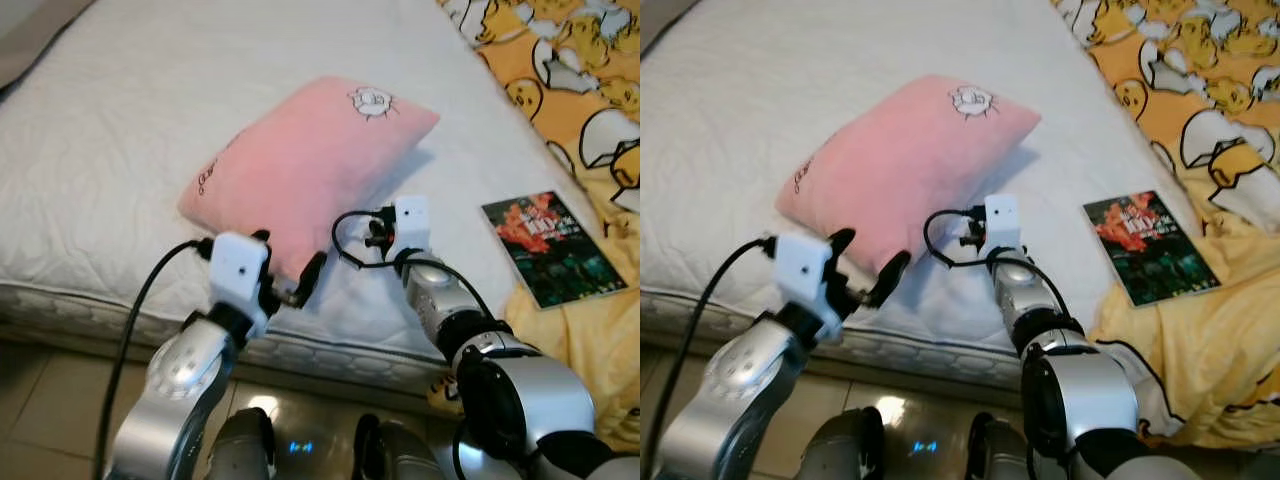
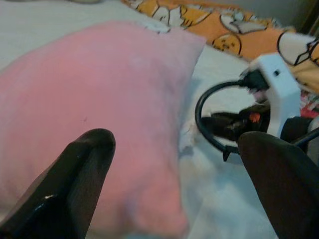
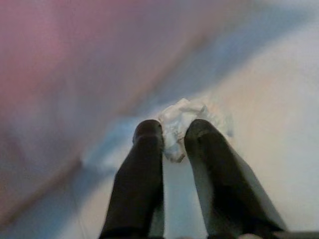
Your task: Clean up the room
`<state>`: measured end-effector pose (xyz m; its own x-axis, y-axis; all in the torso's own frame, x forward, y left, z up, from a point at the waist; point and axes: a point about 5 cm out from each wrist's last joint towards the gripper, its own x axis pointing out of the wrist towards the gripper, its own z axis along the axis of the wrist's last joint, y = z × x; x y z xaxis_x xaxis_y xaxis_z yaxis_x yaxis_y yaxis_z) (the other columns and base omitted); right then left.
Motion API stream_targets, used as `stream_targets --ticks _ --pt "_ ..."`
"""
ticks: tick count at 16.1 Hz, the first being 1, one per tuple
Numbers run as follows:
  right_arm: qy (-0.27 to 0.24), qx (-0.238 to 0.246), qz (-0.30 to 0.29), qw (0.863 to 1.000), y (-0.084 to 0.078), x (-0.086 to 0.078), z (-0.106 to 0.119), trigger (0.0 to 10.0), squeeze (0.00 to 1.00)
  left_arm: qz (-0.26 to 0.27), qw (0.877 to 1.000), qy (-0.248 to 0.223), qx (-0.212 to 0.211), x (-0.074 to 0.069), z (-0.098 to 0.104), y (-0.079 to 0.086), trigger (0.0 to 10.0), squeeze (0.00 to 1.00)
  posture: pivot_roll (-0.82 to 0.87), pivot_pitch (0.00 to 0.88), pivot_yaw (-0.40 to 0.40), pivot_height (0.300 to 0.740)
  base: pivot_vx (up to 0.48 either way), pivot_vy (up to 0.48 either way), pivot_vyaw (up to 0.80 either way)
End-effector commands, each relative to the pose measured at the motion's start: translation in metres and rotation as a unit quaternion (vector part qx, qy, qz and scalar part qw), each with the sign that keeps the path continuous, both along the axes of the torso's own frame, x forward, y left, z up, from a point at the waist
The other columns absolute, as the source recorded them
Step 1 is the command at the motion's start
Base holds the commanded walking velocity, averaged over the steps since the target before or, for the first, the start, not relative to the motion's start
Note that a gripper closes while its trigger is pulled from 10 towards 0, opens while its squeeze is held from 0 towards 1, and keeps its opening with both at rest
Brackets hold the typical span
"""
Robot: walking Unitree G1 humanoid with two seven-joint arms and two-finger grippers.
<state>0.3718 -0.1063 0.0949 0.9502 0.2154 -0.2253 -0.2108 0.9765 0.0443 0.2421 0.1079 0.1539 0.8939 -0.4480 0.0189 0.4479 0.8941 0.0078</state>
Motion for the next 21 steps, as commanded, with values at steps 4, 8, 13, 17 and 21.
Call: stream_targets --ticks 4,8,13,17,21 --pt "-0.089 0.031 -0.034 0.995 -0.029 0.0 0.016 0.0 0.0 -0.017 1.0 -0.016 -0.01 0.016 -0.001 -0.01 10.0 0.0 0.17 0.056 -0.051 0.726 0.0 0.0 0.0" --pt "-0.179 0.034 -0.042 0.982 -0.038 -0.005 0.043 0.0 0.0 -0.022 0.999 -0.029 -0.008 0.025 -0.002 -0.014 10.0 0.0 0.15 0.015 -0.055 0.726 0.0 0.0 0.0" --pt "-0.212 -0.013 -0.087 0.973 -0.053 -0.075 0.031 0.0 0.0 0.086 0.996 0.011 0.026 0.05 -0.018 0.013 10.0 0.0 0.12 0.0 -0.058 0.726 0.0 0.0 0.0" --pt "-0.135 -0.028 -0.068 0.988 -0.049 -0.152 -0.004 0.0 0.0 0.068 0.997 0.013 0.028 0.034 -0.028 0.022 10.0 0.0 0.08 0.0 -0.047 0.726 0.0 0.0 0.0" --pt "-0.123 0.006 -0.092 0.988 -0.045 -0.142 -0.003 0.0 0.0 0.061 0.998 0.01 0.029 0.037 -0.03 0.011 10.0 0.0 0.07 0.0 -0.043 0.726 0.0 0.0 0.0"
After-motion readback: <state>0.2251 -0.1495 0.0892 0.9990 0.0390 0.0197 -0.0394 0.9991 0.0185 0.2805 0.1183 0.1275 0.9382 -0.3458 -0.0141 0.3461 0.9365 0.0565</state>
